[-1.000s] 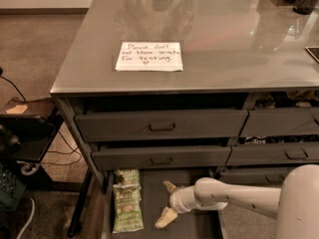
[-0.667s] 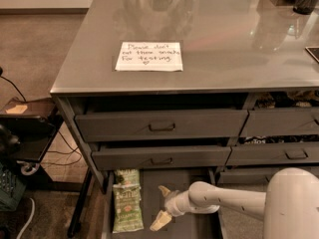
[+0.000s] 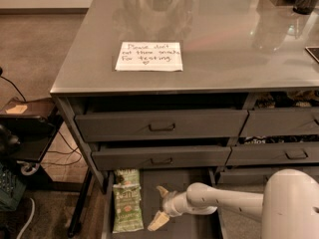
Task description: Pick green jalapeno chip bag from bottom drawer and place on counter
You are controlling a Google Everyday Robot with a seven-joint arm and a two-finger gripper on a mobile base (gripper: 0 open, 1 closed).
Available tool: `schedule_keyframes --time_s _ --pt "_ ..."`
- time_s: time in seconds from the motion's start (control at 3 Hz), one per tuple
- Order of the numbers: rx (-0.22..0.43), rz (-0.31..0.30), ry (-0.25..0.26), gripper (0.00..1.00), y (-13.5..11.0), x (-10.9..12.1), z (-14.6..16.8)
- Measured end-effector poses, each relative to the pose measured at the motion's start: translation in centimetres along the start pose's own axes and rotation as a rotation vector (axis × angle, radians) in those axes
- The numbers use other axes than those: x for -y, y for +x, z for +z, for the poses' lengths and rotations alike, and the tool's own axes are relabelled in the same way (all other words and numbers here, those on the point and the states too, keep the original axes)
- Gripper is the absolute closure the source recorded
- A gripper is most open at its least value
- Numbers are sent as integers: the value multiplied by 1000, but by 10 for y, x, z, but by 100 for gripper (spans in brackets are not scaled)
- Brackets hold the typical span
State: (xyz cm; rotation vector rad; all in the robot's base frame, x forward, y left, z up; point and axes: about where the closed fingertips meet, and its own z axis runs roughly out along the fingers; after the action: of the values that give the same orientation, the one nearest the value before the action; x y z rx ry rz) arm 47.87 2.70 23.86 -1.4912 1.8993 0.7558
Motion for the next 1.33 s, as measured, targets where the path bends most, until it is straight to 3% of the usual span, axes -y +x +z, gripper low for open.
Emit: schedule_keyframes --time_s 0.67,1.33 --pt "34 -11 5 0 -11 16 60" --pt "62 -26 17 0 -13 40 99"
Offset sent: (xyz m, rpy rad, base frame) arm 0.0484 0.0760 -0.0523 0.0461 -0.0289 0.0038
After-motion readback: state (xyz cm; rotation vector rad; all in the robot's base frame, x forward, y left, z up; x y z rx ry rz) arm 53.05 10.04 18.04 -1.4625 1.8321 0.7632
